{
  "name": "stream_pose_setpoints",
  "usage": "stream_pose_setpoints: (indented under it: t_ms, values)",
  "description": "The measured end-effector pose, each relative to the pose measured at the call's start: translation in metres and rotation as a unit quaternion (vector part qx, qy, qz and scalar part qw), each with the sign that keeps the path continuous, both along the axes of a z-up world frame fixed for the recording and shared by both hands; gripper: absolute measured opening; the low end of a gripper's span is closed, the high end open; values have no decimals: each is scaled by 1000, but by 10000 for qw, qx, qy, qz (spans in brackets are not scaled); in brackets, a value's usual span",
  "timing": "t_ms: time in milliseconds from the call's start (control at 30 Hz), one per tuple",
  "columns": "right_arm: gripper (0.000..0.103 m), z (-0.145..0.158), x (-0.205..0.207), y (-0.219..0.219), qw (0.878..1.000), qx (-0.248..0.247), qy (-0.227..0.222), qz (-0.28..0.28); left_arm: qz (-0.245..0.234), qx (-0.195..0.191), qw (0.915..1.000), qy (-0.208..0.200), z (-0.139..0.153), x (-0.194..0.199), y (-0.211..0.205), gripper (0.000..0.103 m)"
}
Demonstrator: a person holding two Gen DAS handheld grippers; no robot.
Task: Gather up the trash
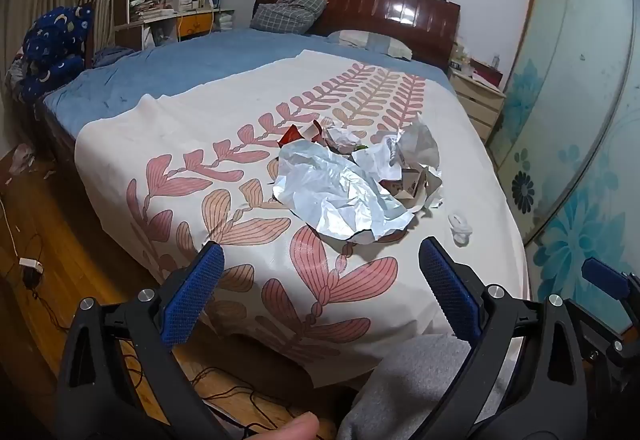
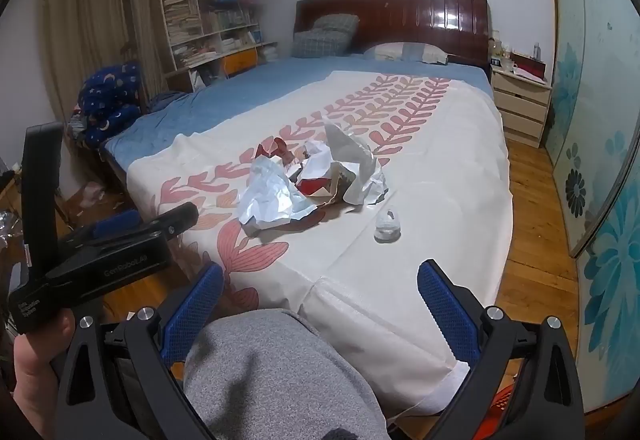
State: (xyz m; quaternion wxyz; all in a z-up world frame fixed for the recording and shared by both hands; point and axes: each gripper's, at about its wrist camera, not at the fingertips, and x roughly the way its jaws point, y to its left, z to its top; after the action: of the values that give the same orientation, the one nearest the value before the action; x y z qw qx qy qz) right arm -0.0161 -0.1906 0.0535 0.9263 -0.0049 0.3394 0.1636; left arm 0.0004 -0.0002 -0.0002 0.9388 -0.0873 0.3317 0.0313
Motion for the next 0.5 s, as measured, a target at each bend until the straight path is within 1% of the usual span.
stream_pose_setpoints:
  t_ms: [367,500]
  values:
    - [96,-4,0,-2,10000,16,8,-13,49,-25,10000,-11,3,-4,5,97]
    - [96,-2,-2,-3,10000,29,13,-19,57,-9,10000,-9,-1,0,3,97]
